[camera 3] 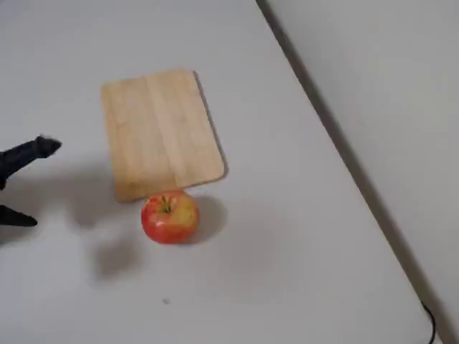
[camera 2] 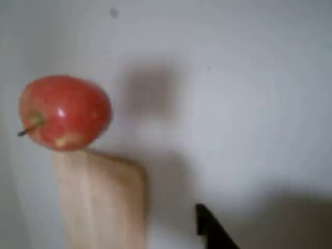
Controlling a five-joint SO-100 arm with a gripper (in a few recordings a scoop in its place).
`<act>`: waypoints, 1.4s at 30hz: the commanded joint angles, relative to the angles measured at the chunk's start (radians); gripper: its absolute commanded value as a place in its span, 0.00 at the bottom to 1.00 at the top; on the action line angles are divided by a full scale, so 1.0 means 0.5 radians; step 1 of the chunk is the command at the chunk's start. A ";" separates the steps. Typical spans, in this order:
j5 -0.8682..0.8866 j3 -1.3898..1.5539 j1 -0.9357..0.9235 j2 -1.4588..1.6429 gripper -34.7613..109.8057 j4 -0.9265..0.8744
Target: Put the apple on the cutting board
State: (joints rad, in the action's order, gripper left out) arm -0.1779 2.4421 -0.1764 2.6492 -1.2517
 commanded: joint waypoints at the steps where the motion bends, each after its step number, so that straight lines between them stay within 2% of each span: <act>1: 0.012 -0.923 -0.049 -0.896 0.79 -0.135; 5: -0.282 -1.853 -0.015 -1.687 0.79 -0.611; 10: -0.295 -2.718 0.031 -2.482 0.79 -0.969; 15: -0.279 -3.246 0.080 -3.068 0.79 -1.111; 26: -0.267 -3.798 0.101 -3.789 0.76 -1.123; 31: -0.264 -3.890 0.104 -3.869 0.64 -1.123; 38: -0.218 -3.973 0.114 -3.909 0.36 -1.123; 42: -0.193 -3.979 0.132 -3.881 0.32 -1.132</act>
State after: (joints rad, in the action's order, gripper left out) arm -0.2930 0.4955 -0.1181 0.6888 -1.7717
